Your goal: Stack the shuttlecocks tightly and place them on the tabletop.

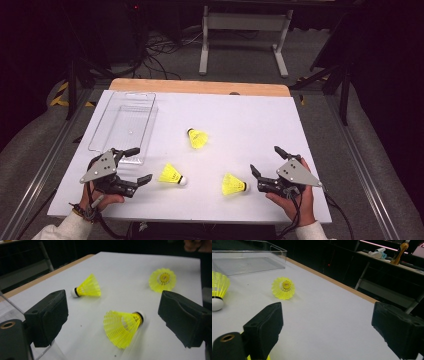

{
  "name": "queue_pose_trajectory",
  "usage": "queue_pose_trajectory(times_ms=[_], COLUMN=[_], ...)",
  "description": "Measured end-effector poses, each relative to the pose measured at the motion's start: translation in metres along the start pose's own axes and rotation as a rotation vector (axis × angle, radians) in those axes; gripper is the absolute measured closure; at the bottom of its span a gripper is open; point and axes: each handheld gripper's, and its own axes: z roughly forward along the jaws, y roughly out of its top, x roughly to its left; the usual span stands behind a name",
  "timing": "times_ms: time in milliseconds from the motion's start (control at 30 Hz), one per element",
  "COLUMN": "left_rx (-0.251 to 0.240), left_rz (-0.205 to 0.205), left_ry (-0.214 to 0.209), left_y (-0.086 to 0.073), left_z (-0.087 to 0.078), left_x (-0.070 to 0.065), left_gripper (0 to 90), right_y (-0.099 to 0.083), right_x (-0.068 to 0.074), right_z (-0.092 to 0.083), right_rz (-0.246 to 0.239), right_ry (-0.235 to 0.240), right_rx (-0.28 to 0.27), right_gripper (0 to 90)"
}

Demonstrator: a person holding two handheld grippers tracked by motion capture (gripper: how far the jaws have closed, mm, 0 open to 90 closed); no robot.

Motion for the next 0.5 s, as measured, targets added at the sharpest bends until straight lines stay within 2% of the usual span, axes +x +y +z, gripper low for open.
queue_pose_trajectory(times_ms=[100,200,333,400,433,500], left_rx=[0.026,0.079,0.121,0.166,0.166,0.200], left_rz=[-0.025,-0.010,-0.016,-0.002,-0.002,0.004], left_ry=[-0.014,-0.011,-0.043,-0.057,-0.057,-0.066], left_y=[-0.002,-0.005,-0.009,-0.011,-0.011,-0.011], left_z=[0.003,0.007,0.011,0.012,0.012,0.016], left_x=[0.002,0.000,-0.001,-0.003,-0.003,-0.004], left_gripper=[8.8,9.7,11.8,13.0,15.5,16.9], right_y=[-0.003,-0.007,-0.010,-0.011,-0.011,-0.012], right_x=[-0.001,-0.002,-0.002,-0.003,-0.003,-0.003], right_z=[-0.003,-0.004,-0.002,0.000,0.002,0.004], right_rz=[-0.009,-0.002,-0.006,0.004,0.001,-0.006], right_ry=[-0.006,-0.012,-0.019,-0.016,-0.021,-0.019], right_rx=[0.012,0.034,0.067,0.073,0.080,0.090], right_gripper=[11.4,11.6,11.6,11.6,11.7,11.9])
